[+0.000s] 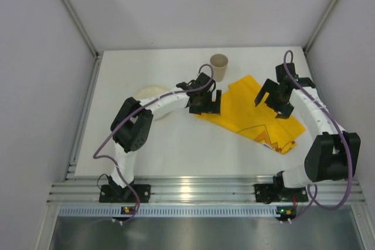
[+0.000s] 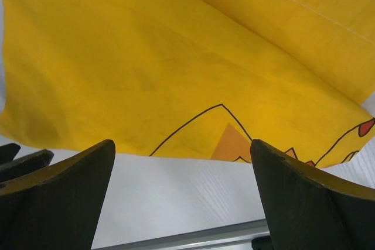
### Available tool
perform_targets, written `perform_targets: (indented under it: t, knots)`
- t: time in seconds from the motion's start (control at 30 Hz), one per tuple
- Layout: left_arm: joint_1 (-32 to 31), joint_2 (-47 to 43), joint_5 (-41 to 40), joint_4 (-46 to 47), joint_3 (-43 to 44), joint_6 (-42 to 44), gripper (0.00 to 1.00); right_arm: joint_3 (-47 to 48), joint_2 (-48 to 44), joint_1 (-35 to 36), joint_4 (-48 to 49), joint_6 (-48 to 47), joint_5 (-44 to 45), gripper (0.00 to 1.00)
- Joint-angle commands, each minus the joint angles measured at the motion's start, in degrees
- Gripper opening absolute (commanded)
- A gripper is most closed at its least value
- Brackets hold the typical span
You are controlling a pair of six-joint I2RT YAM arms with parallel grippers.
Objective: Set the dinner table for one person
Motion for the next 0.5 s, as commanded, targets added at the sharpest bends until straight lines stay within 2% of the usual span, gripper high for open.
perform_targets:
  t: [0.0, 0.1, 0.23, 0.33, 0.47]
  knots:
    - [-0.2, 3.6, -6.4, -2.9, 7.0, -3.4, 0.98, 0.0, -4.3, -1.2, -1.0, -2.5, 2.9, 1.0]
    - [-0.2, 3.3, -14.5, -10.3, 9.4, -5.8, 0.98, 0.3, -4.4, -1.6, -1.1, -3.1, 4.0, 1.0]
    - [0.0, -1.6, -22.1, -6.2, 3.5, -3.6, 0.98, 2.4, -2.0, -1.7, -0.5, -3.7, 3.6, 1.0]
    - [0.6, -0.2, -22.5, -7.3, 4.1, -2.2, 0.98, 5.2, 0.2, -1.9, 0.1, -3.8, 2.9, 1.0]
    - [0.8, 5.0, -17.4, -6.9, 5.2, -1.8, 0.97, 10.1, 5.5, -2.0, 0.8, -4.0, 2.6, 1.0]
